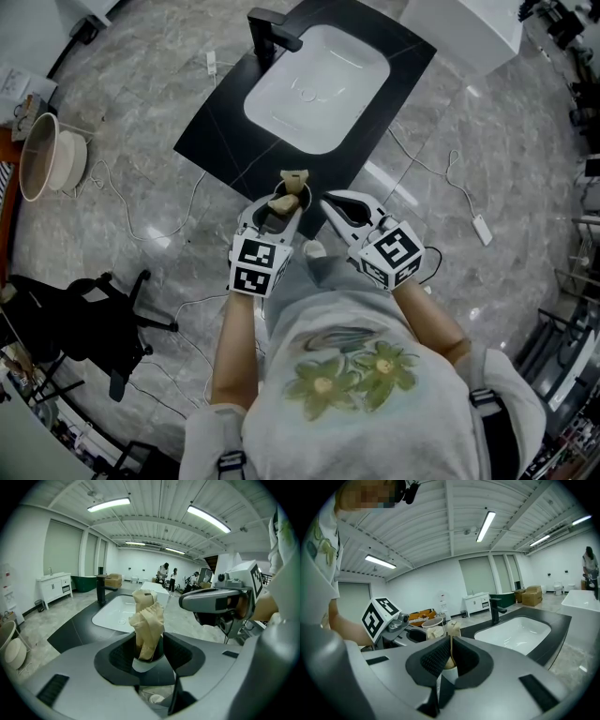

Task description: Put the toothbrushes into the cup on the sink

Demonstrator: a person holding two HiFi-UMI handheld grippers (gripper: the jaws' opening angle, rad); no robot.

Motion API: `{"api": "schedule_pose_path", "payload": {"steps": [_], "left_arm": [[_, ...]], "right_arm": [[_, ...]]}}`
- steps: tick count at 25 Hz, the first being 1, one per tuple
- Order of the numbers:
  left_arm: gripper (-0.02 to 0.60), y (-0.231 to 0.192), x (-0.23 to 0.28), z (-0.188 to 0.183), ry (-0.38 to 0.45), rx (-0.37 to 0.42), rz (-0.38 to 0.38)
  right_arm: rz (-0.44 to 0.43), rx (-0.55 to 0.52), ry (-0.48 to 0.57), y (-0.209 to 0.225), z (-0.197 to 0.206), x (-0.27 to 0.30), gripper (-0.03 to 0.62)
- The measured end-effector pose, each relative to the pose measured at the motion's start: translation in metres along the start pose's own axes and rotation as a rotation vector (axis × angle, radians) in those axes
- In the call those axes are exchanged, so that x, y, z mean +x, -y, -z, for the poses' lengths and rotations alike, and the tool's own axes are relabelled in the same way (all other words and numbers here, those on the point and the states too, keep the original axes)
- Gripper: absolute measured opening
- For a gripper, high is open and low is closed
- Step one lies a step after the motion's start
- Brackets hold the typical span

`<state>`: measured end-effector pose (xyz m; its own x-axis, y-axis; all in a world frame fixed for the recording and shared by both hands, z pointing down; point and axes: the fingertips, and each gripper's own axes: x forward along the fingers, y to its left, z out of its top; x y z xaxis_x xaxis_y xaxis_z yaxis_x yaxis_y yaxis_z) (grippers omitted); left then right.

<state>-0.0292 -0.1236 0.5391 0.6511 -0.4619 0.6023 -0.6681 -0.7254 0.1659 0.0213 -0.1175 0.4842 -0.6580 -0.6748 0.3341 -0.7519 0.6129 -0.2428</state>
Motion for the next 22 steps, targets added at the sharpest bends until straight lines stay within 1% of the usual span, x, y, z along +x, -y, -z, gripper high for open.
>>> {"api": "schedule_pose_path", "payload": {"steps": [2,7,10,16,19,20,22], "left_arm": [[0.189,0.001,-0.006,-0.003,0.019,-0.014,0.004],[0.193,-0.003,-0.026,-0.012,0.073,-0.052,-0.014],[0.193,-0.007,-0.035,-0.010,0.084,-0.074,-0.024],[0.192,-0.010,-0.059,-0.012,0.130,-0.103,-0.073],[0.161,-0.010,-0.071,-0.017,0.168,-0.114,-0.097],[0.140,-0.011,-0.076,-0.019,0.185,-0.117,-0.113],[0.070,-0.014,-0.085,-0.024,0.223,-0.122,-0.148]], "right_arm": [[-0.006,-0.002,-0.003,-0.002,0.001,0.001,0.046],[-0.019,-0.008,-0.001,-0.006,0.000,0.000,0.046],[-0.024,-0.011,0.005,-0.008,-0.002,0.001,0.046],[-0.040,-0.030,0.011,-0.019,-0.007,-0.001,0.046],[-0.054,-0.044,0.021,-0.026,-0.010,-0.003,0.046],[-0.060,-0.049,0.024,-0.028,-0.011,-0.004,0.046],[-0.067,-0.059,0.030,-0.033,-0.013,-0.005,0.044]]}}
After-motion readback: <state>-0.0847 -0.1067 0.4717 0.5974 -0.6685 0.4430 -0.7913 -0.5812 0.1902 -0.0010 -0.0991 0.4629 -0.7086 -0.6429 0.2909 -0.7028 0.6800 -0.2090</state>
